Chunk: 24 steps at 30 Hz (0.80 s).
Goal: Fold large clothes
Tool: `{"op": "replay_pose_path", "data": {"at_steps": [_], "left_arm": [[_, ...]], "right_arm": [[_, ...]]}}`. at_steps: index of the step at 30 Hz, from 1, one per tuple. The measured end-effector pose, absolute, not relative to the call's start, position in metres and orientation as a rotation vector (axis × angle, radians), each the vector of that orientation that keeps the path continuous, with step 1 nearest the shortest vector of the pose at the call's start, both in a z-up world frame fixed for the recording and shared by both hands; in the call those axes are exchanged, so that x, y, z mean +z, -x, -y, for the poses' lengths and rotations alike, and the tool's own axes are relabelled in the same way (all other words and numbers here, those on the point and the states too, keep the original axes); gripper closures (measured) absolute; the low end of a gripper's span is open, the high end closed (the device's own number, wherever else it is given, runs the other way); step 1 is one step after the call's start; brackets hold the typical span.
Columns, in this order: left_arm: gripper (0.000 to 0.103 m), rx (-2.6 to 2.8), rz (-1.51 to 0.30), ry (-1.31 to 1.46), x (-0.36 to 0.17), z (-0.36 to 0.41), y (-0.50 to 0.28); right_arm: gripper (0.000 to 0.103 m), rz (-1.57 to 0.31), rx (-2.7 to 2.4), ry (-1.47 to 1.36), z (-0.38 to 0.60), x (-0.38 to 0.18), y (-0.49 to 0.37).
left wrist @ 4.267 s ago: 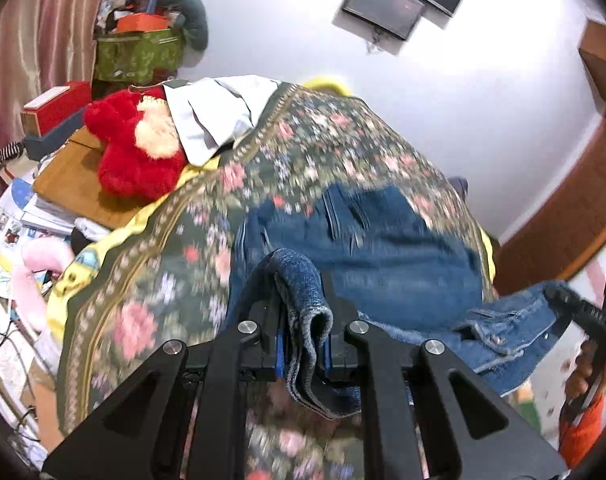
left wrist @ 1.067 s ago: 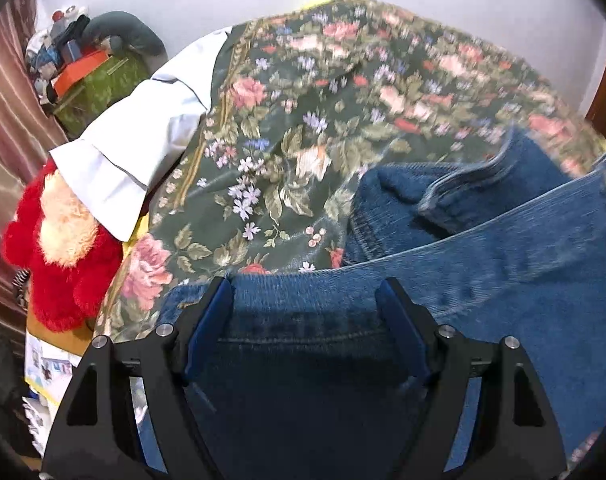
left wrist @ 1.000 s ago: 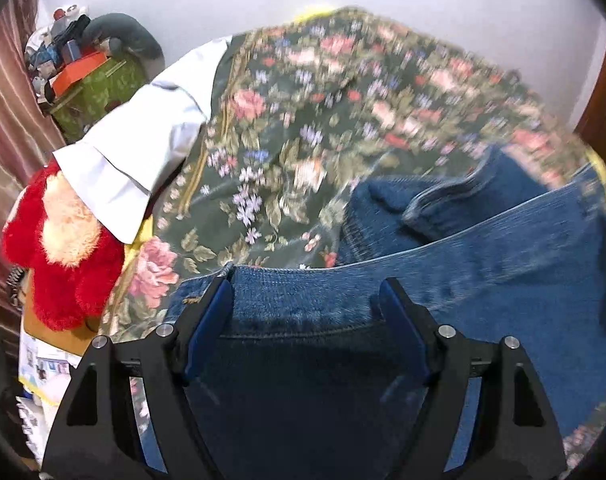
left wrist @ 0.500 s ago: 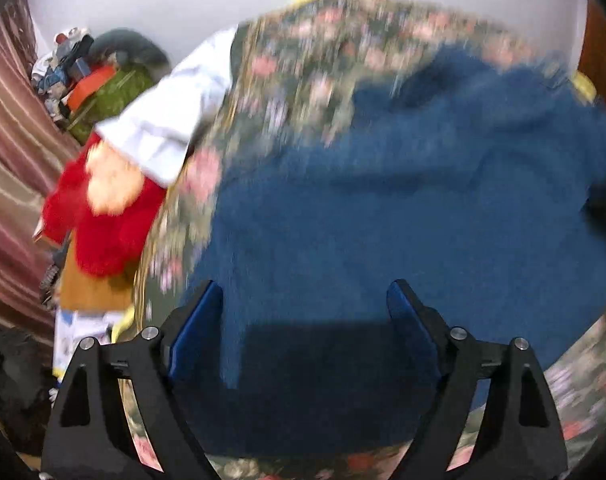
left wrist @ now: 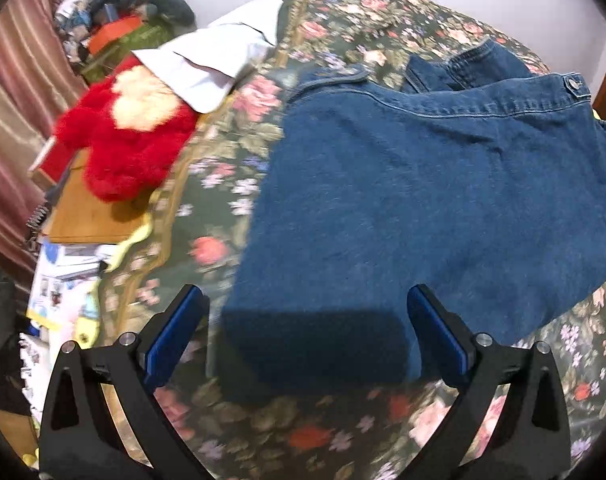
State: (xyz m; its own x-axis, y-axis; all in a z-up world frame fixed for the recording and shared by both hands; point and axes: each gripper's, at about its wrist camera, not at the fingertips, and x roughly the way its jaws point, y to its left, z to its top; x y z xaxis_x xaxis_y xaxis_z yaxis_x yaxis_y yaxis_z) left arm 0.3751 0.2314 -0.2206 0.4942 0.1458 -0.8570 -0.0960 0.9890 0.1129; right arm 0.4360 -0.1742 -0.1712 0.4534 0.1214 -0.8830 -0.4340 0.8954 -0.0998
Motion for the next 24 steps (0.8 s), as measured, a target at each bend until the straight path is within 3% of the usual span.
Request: {"op": "replay_pose_path", "data": {"at_steps": [14, 24], "left_arm": [[0.0, 0.388, -0.994, -0.116, -0.193, -0.273, -0.314], [0.0, 0.329, -0.767, 0.092, -0.137, -0.249, -0.29]], "right_arm": [[0.084, -1.067, 0.147, 0.299, 0.258, -0.147, -0.401], [0.084, -0.961, 0.186, 0.218, 0.251, -0.099, -0.387]]}}
